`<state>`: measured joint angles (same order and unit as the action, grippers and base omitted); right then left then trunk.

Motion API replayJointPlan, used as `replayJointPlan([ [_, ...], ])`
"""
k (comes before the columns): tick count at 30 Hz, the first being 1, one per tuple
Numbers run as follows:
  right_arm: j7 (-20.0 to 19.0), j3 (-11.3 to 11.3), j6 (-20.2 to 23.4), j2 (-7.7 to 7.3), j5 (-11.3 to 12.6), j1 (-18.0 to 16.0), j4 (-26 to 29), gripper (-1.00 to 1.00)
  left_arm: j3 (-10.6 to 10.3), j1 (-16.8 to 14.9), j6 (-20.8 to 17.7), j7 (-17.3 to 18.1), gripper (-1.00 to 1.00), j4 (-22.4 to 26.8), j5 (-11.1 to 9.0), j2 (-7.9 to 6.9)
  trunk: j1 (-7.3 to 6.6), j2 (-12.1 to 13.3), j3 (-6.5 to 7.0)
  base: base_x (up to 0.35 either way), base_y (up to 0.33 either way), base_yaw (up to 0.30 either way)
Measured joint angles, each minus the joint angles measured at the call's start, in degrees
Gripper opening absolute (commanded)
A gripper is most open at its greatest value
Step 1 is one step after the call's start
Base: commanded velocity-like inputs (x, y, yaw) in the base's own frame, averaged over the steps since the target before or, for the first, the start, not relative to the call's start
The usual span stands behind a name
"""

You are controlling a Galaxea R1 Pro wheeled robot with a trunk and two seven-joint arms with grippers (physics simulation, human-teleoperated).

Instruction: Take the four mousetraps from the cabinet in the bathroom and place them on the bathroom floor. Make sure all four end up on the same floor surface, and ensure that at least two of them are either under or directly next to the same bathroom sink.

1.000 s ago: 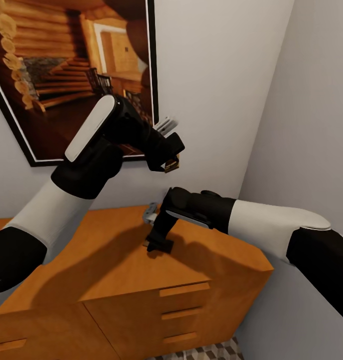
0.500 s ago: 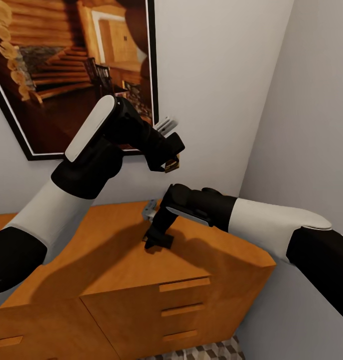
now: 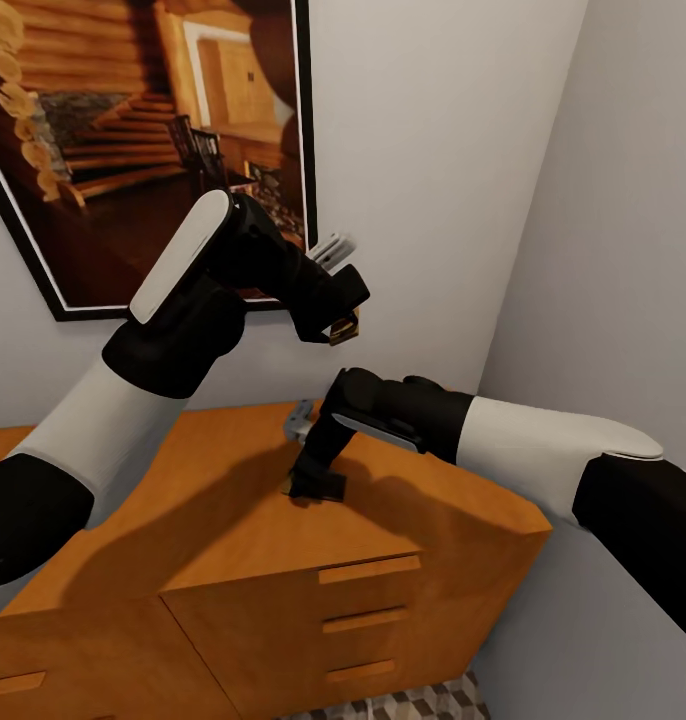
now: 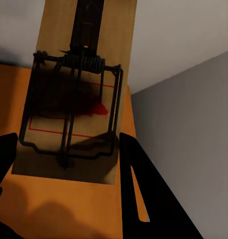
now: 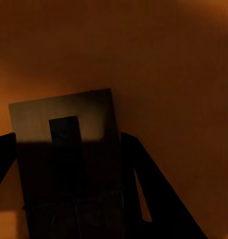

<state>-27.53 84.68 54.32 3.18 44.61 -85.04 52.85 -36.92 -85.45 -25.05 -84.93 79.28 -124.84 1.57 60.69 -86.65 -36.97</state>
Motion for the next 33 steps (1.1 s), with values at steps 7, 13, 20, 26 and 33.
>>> replayJointPlan([
  [7, 0.0, 0.0, 0.1, -0.01, 0.1, 0.0, -0.1, -1.0, 0.0, 0.0, 0.0, 0.0, -1.0, -0.1, 0.0, 0.0, 0.0, 0.0, 0.0, 0.0, 0.0, 0.0],
  [13, 0.0, -0.1, 0.4, -0.2, -0.3, 0.0, 0.4, -1.0, 0.0, 0.0, 0.0, 0.0, -1.0, -0.1, 0.0, 0.01, 0.0, 0.0, -0.01, 0.0, 0.0, 0.0],
  [20, 0.1, -3.2, 2.1, -0.36, -0.8, -1.9, 0.8, -1.0, 0.0, 0.0, -0.1, 0.0, -1.0, 0.0, 0.0, 0.0, 0.0, 0.0, -0.01, 0.0, 0.0, 0.0],
  [26, 0.1, -3.8, 2.6, -0.37, -0.7, -3.5, 0.9, -1.0, 0.0, 0.0, -0.1, 0.0, -1.0, -0.1, -0.1, 0.0, 0.01, 0.0, -0.01, 0.0, 0.0, 0.0],
  [33, 0.1, -3.9, 2.7, -0.38, -0.6, -4.2, 0.9, -1.0, -0.1, 0.0, -0.1, 0.0, -1.0, -0.2, -0.1, -0.01, 0.01, 0.0, -0.01, 0.0, 0.0, 0.0],
])
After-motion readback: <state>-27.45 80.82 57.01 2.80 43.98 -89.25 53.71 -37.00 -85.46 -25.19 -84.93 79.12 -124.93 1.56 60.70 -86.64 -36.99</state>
